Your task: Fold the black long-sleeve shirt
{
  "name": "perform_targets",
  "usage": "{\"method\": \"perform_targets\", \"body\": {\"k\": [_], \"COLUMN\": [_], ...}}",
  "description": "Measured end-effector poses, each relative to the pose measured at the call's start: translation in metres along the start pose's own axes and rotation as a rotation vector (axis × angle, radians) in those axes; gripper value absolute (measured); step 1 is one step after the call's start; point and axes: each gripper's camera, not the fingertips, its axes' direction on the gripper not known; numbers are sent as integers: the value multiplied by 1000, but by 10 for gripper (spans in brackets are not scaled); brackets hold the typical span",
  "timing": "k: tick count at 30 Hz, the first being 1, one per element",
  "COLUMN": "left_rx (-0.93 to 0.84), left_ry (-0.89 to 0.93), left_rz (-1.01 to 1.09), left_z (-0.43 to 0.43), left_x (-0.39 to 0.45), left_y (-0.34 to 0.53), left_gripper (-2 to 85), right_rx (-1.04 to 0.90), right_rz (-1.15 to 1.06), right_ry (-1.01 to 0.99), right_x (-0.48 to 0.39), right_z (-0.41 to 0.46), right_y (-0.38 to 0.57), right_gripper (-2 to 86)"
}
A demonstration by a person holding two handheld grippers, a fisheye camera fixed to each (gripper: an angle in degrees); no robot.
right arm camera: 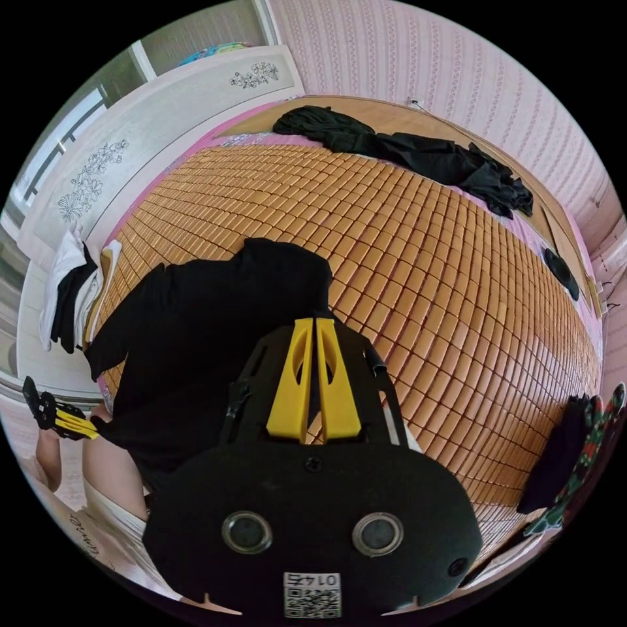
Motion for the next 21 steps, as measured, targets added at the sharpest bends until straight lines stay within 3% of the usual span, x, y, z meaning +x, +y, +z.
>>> {"method": "perform_targets", "body": {"k": [5, 8, 12, 15, 21], "left_rx": [-20, -70, -11, 10, -79], "left_ry": [-67, 12, -85, -78, -78], "left_rz": [-92, -157, -143, -102, -17], "left_z": [-4, 0, -35, -45, -2], "left_x": [-43, -61, -44, -18, 26], "left_y": [-8, -8, -2, -4, -33], "left_gripper": [23, 80, 86, 75, 71], "right_rx": [8, 60, 97, 7, -63], "right_rz": [67, 70, 19, 24, 73], "right_ry": [-89, -87, -96, -124, -153], "right_x": [21, 36, 45, 47, 55], "right_z": [39, 25, 1, 5, 50], "right_y": [-6, 14, 76, 142, 208], "right_gripper": [41, 69, 76, 79, 45]}}
